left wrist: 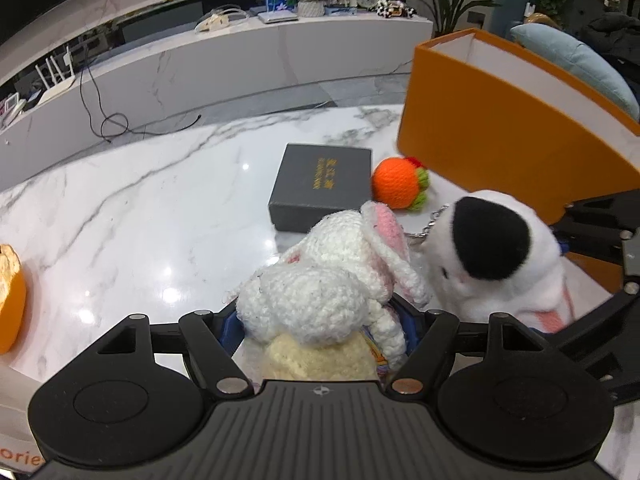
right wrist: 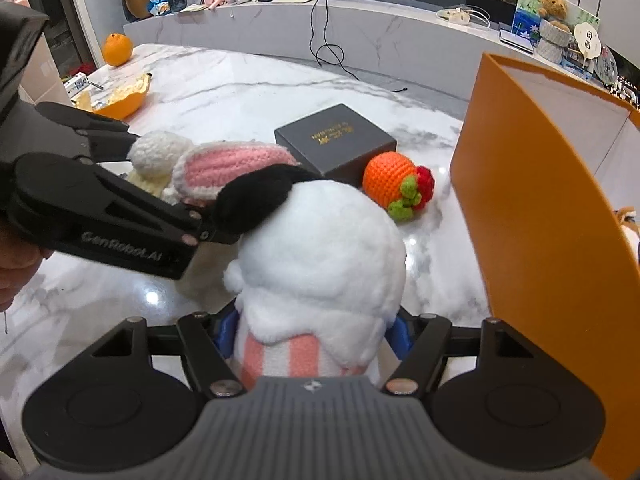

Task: Organize objects
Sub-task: 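Carry the bunny with the left gripper while the right carries the striped plush into the orange box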

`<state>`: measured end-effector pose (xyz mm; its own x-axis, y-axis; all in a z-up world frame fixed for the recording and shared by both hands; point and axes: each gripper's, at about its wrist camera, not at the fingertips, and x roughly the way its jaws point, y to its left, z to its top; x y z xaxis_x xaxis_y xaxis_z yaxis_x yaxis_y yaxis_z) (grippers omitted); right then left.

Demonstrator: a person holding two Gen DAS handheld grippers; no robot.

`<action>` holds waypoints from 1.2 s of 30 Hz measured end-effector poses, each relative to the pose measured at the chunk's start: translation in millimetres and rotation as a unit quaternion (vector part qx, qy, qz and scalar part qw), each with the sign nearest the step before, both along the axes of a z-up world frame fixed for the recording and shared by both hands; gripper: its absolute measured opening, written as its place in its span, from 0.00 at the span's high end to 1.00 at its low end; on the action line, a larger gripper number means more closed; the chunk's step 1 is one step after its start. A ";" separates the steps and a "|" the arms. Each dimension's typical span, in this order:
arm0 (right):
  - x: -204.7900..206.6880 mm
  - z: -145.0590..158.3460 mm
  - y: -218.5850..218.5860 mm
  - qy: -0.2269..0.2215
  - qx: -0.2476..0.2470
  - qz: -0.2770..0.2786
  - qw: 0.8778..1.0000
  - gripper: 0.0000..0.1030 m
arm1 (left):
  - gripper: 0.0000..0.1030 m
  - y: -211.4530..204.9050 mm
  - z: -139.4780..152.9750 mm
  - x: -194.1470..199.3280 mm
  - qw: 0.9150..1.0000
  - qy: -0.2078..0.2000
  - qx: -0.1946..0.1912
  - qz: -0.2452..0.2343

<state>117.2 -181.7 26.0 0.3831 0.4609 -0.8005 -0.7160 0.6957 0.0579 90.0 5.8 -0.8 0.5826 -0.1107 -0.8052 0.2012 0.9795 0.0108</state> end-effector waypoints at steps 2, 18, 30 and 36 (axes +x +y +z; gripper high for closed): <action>-1.1 2.5 0.1 -0.002 0.002 0.002 1.000 0.31 | 0.19 -1.1 4.5 -4.1 1.000 -0.003 -0.004 -0.002; -18.0 34.0 -8.3 -0.060 0.025 0.025 0.998 0.32 | 0.19 -13.2 33.5 -22.8 0.999 -0.042 -0.005 -0.006; -33.9 77.0 -38.3 -0.148 0.054 0.032 0.987 0.33 | 0.20 -41.5 77.8 -32.4 0.996 -0.091 0.003 0.008; -31.8 104.3 -63.0 -0.185 0.080 0.010 0.980 0.33 | 0.20 -70.1 109.0 -24.6 0.992 -0.122 0.027 -0.008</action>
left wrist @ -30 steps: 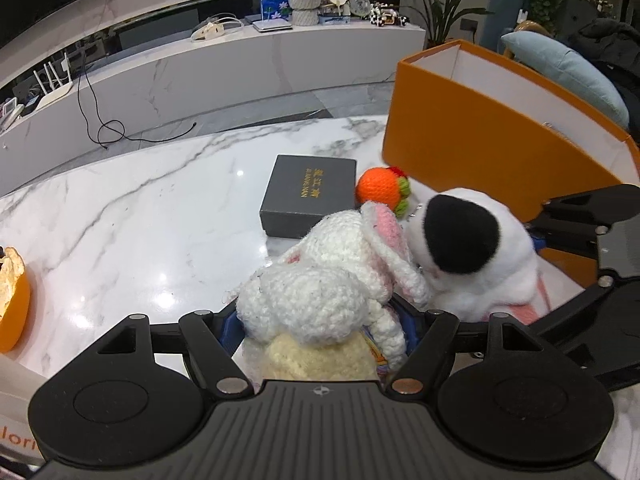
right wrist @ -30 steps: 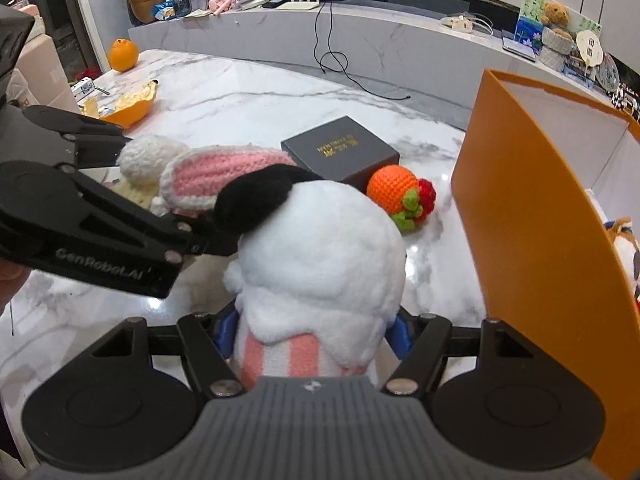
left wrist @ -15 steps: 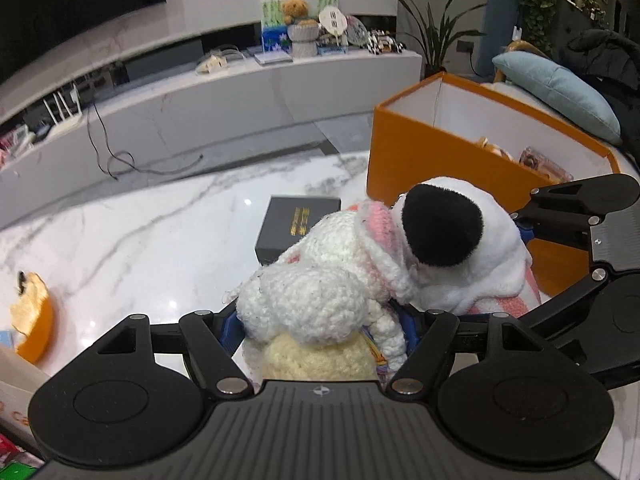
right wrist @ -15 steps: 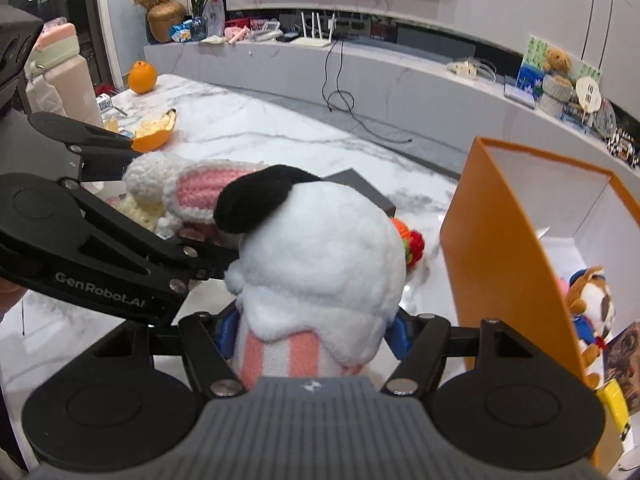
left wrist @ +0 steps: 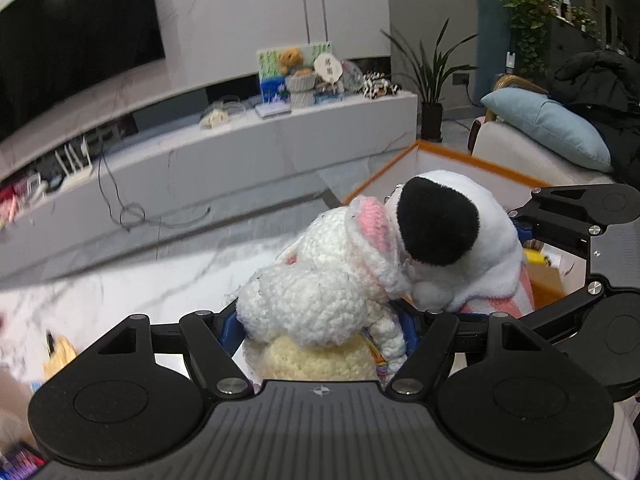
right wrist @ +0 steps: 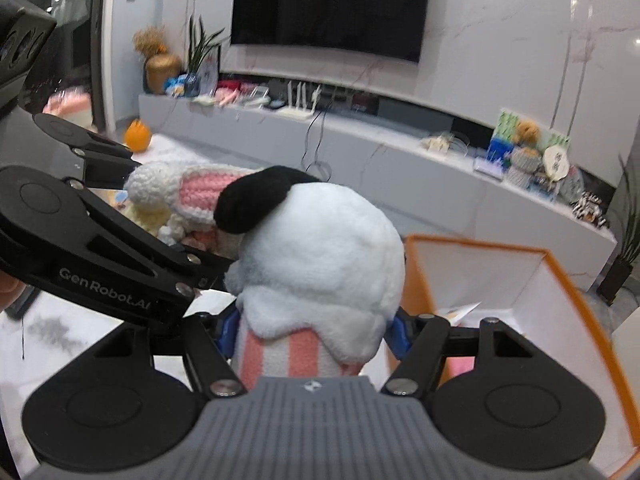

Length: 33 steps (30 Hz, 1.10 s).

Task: Organize objects
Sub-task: 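Carry the bunny with the left gripper while the right carries the striped plush into the orange box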

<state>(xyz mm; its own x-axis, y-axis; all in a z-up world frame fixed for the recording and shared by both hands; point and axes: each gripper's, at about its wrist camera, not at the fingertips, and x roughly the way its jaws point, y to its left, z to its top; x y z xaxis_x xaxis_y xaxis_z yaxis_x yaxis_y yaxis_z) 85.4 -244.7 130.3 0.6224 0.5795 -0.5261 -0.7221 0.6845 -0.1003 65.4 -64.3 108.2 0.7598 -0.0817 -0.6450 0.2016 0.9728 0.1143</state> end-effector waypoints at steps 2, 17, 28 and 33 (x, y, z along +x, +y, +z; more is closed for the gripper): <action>3.4 8.5 -8.8 -0.014 0.009 -0.012 1.000 0.33 | 0.20 -11.1 6.9 5.9 1.000 -0.009 0.005 -0.006; 54.0 45.4 -85.1 -0.025 0.057 -0.112 0.992 0.33 | 0.21 -80.6 28.0 56.7 0.998 -0.028 -0.005 -0.056; 91.3 35.9 -123.9 0.057 0.040 -0.136 0.988 0.33 | 0.20 -113.4 12.6 82.7 0.996 0.004 0.007 -0.086; 106.4 20.6 -120.6 0.104 0.001 -0.142 0.984 0.33 | 0.20 -121.1 -5.6 89.1 0.996 0.024 0.028 -0.087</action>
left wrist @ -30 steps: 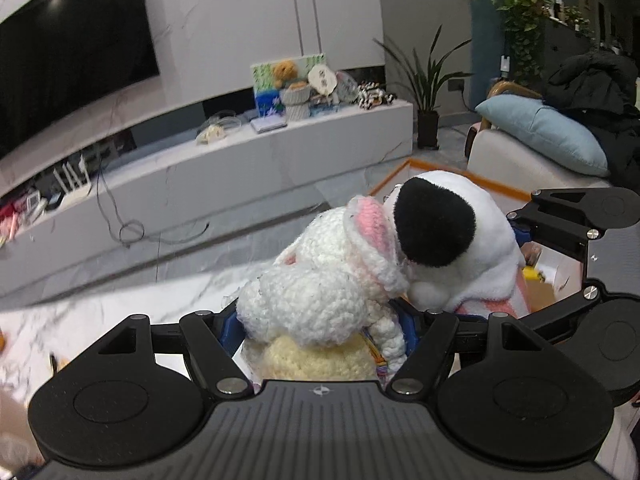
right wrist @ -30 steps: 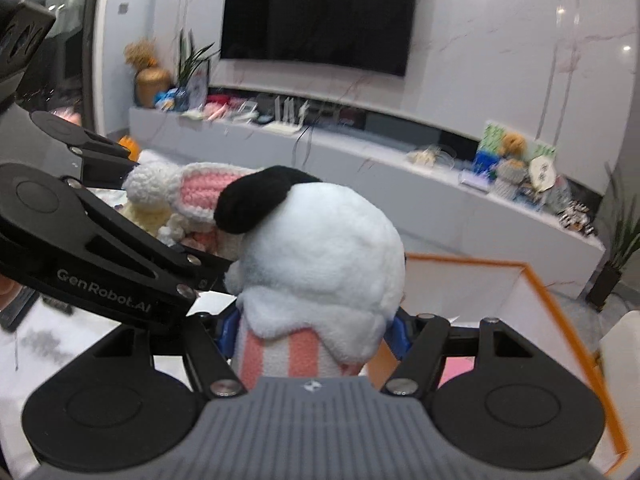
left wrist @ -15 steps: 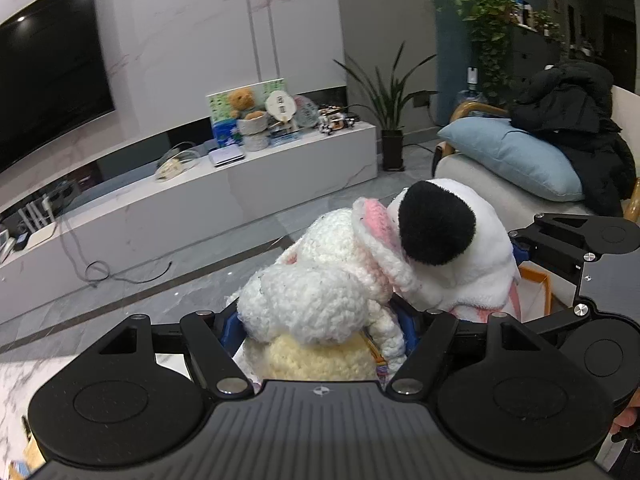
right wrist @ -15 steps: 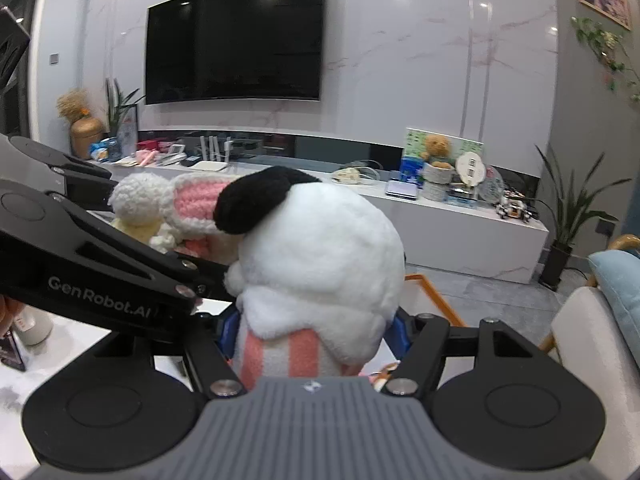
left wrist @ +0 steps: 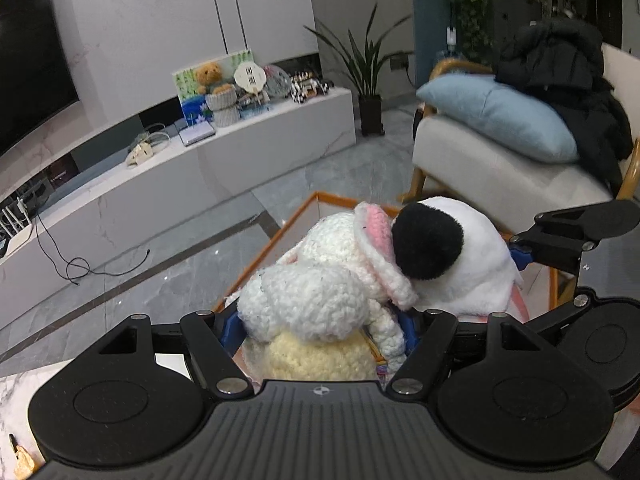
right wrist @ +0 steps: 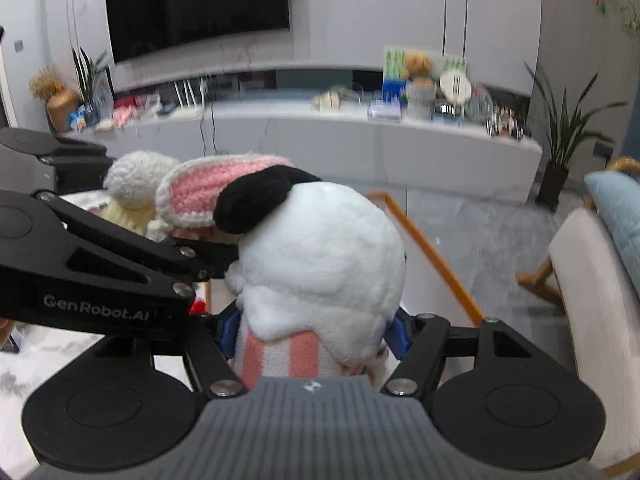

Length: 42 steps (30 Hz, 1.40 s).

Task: Organize objects
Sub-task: 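Carry the bunny with the left gripper while the right carries the striped plush into the orange box, then release the bunny from the left gripper while the right releases the striped plush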

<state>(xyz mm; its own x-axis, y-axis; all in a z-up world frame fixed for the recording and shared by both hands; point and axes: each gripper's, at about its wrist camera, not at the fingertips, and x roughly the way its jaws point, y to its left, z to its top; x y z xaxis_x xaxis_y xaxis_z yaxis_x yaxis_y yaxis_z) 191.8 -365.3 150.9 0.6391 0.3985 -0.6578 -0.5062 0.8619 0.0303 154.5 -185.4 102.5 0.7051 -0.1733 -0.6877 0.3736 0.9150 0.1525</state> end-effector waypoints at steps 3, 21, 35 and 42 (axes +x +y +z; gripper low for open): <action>8.1 -10.7 2.7 0.036 -0.013 0.001 0.999 0.33 | 0.20 -2.0 -9.6 2.7 1.000 0.013 0.009 0.000; 18.6 -49.9 17.7 0.143 -0.075 0.033 0.986 0.31 | 0.20 -22.0 -42.2 27.0 0.994 0.028 0.103 -0.012; 21.9 -60.1 24.3 0.150 -0.091 0.036 0.984 0.29 | 0.19 -30.1 -41.3 83.3 0.997 0.023 0.048 0.050; 28.4 -54.0 22.3 0.142 -0.076 0.026 0.987 0.24 | 0.12 -30.6 -37.1 78.9 0.999 -0.001 0.025 0.042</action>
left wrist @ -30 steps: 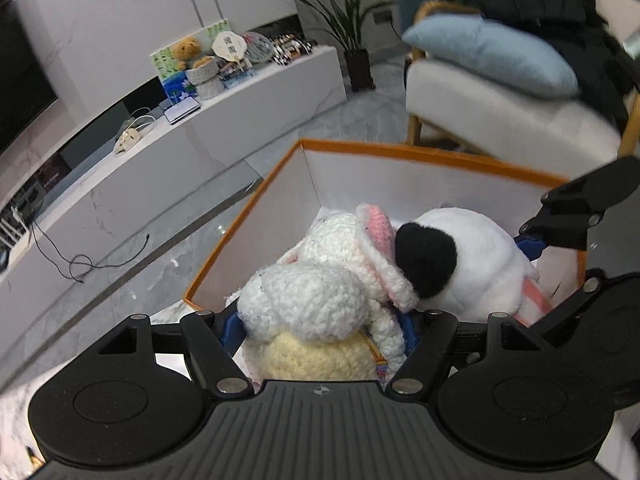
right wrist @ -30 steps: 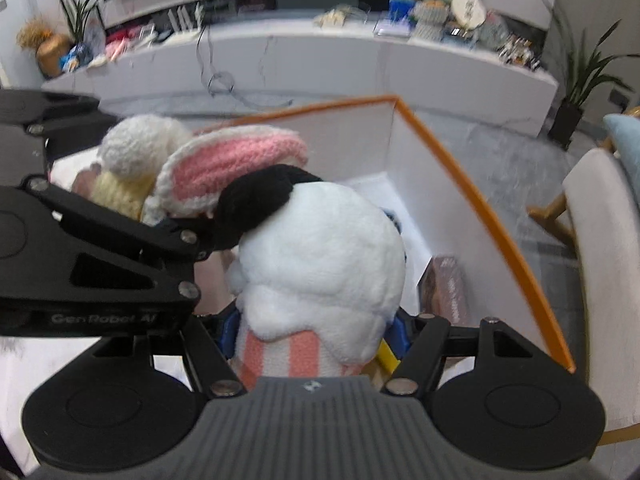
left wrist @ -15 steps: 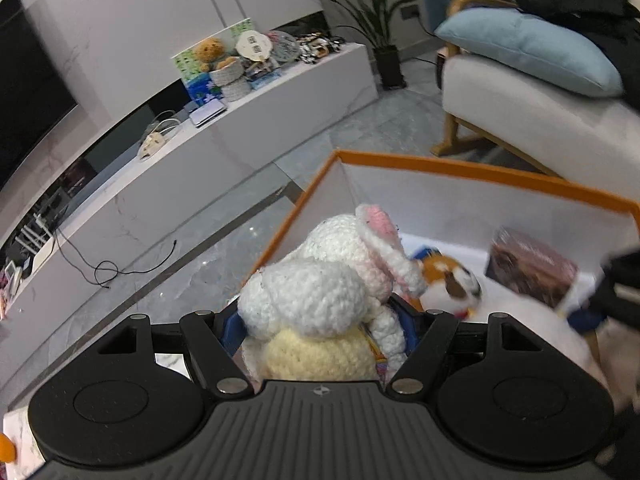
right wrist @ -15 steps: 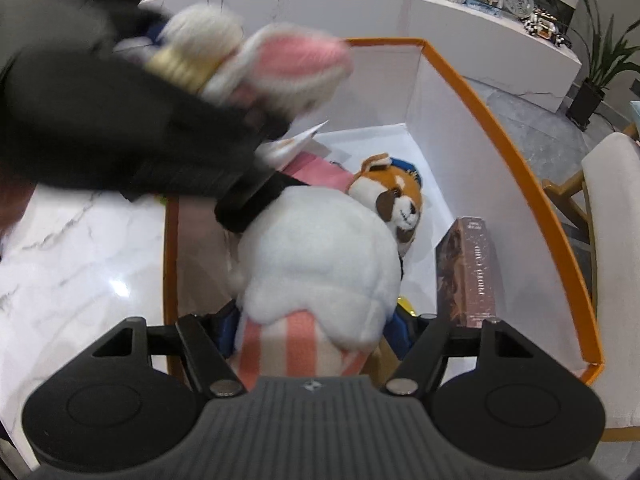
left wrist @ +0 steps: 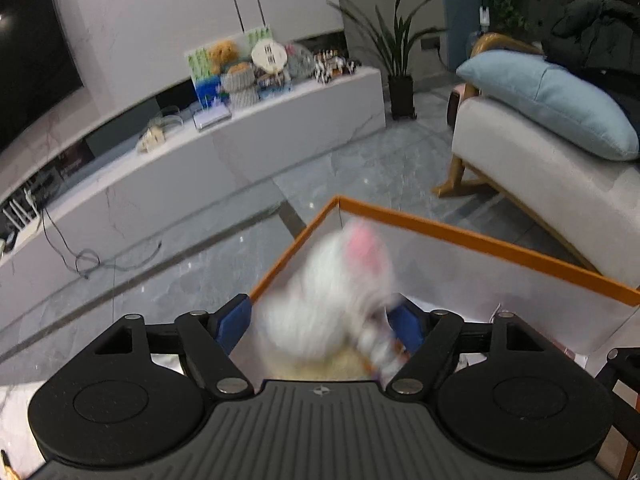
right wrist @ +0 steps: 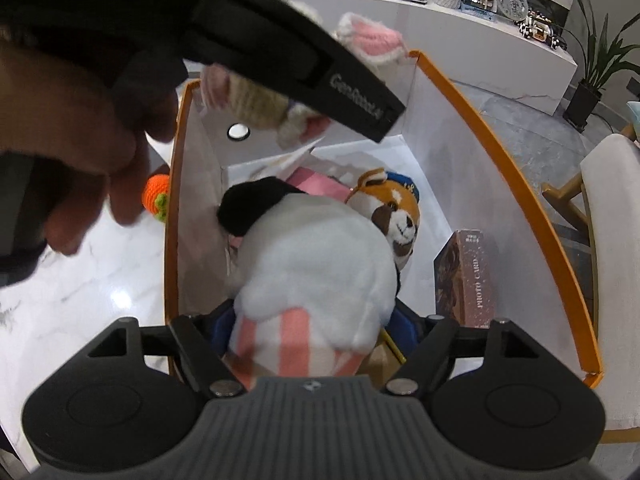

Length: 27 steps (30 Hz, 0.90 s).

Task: Organize objects
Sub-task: 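Release the bunny from the left gripper while the right releases the striped plush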

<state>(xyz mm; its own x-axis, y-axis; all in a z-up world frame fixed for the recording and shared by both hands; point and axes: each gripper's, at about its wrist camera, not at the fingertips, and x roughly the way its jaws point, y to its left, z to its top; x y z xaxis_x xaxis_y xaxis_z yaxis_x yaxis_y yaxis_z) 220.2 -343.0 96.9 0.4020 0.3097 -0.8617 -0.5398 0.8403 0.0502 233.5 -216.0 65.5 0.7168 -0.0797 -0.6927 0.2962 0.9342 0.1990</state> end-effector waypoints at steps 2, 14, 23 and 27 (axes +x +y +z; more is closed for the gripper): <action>1.2 -0.7 0.9 -0.003 0.000 -0.001 1.000 0.21 | 0.10 0.0 2.1 0.6 1.000 0.001 -0.004 -0.001; 6.7 17.1 -20.8 -0.024 0.056 -0.038 0.997 0.12 | 0.10 17.8 20.8 -10.4 0.999 -0.045 -0.023 0.009; 9.5 36.5 -35.3 -0.055 0.126 -0.099 0.986 0.12 | 0.10 68.5 37.0 -19.5 0.994 -0.069 -0.062 0.059; 9.1 40.3 -39.7 -0.074 0.139 -0.120 0.980 0.12 | 0.10 96.4 36.8 -26.3 0.991 -0.067 -0.076 0.084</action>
